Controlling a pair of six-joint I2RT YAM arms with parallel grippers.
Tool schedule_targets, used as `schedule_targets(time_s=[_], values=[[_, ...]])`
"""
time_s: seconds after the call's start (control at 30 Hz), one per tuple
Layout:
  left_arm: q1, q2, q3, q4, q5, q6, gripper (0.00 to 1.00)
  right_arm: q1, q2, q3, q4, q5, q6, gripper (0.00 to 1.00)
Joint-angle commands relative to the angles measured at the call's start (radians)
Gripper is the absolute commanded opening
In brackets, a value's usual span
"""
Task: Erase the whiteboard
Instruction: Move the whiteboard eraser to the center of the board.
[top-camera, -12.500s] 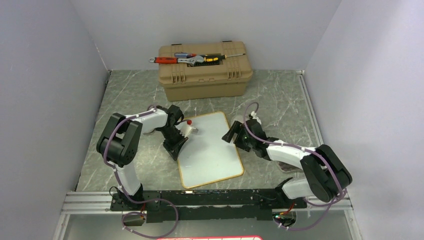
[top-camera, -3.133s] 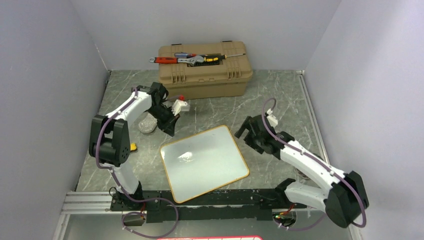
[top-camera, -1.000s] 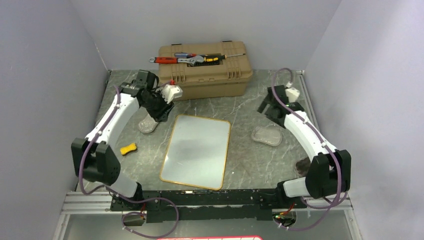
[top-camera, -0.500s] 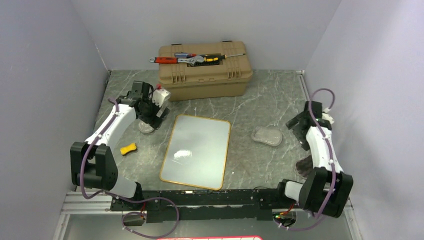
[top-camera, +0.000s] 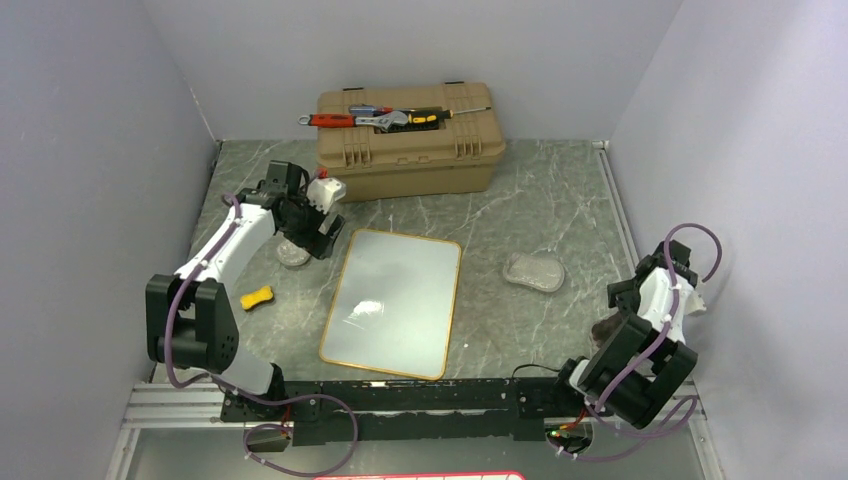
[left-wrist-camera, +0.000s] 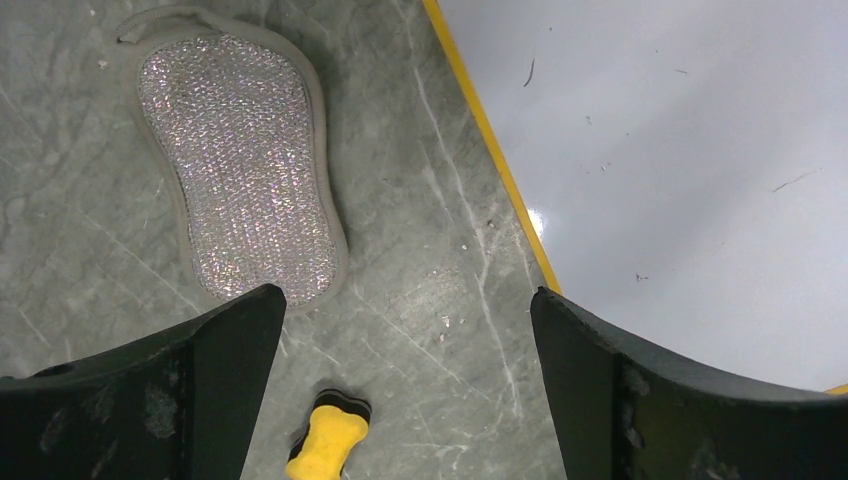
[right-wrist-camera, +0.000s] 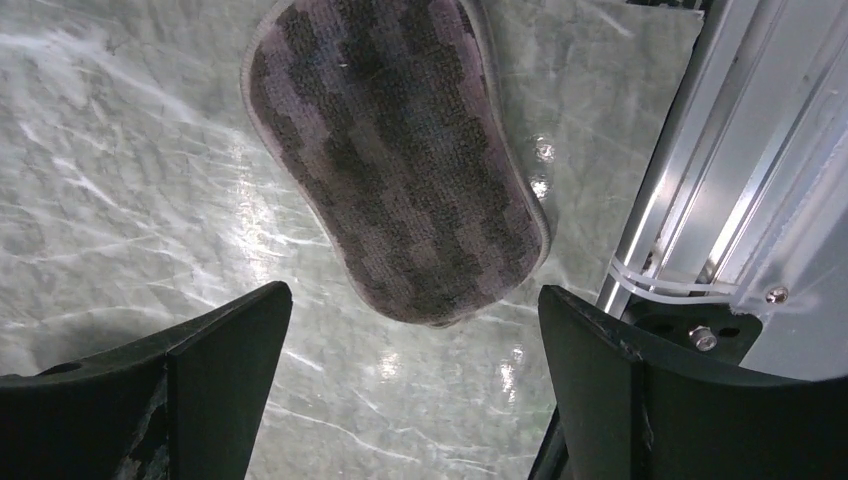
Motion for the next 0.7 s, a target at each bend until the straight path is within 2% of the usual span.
schedule_targets(time_s=[0.0, 0.1, 0.23, 0.4, 0.47, 0.53, 0.6, 0.67], values=[[-0.003, -0.016, 0.024, -0.004, 0.054, -0.007, 0.99, -0.002, 0.001, 0.004, 0.036, 0.020, 0.019, 0.99], [-0.002, 0.004, 0.043, -0.017, 0.052, -0.018, 0.99, -0.002, 0.064, -0.020, 0.059, 0.061, 0.013, 1.00], [-0.002, 0.015, 0.061, -0.025, 0.027, -0.010, 0.98, -0.002, 0.113, -0.089, 0.119, 0.017, 0.042, 0.93], [-0.002, 0.006, 0.079, -0.024, -0.012, 0.002, 0.98, 0.021, 0.123, -0.175, 0.190, -0.047, 0.080, 0.90], [-0.002, 0.007, 0.086, -0.023, -0.022, 0.002, 0.98, 0.048, 0.094, -0.213, 0.240, -0.118, 0.105, 0.82], [0.000, 0.011, 0.092, -0.027, -0.027, -0.002, 0.98, 0.100, 0.074, -0.241, 0.298, -0.196, 0.145, 0.66], [0.000, 0.015, 0.095, -0.032, -0.030, -0.003, 0.98, 0.220, 0.060, -0.243, 0.324, -0.216, 0.199, 0.51], [0.000, 0.017, 0.090, -0.032, -0.033, -0.003, 0.98, 0.360, 0.062, -0.229, 0.318, -0.206, 0.260, 0.49]])
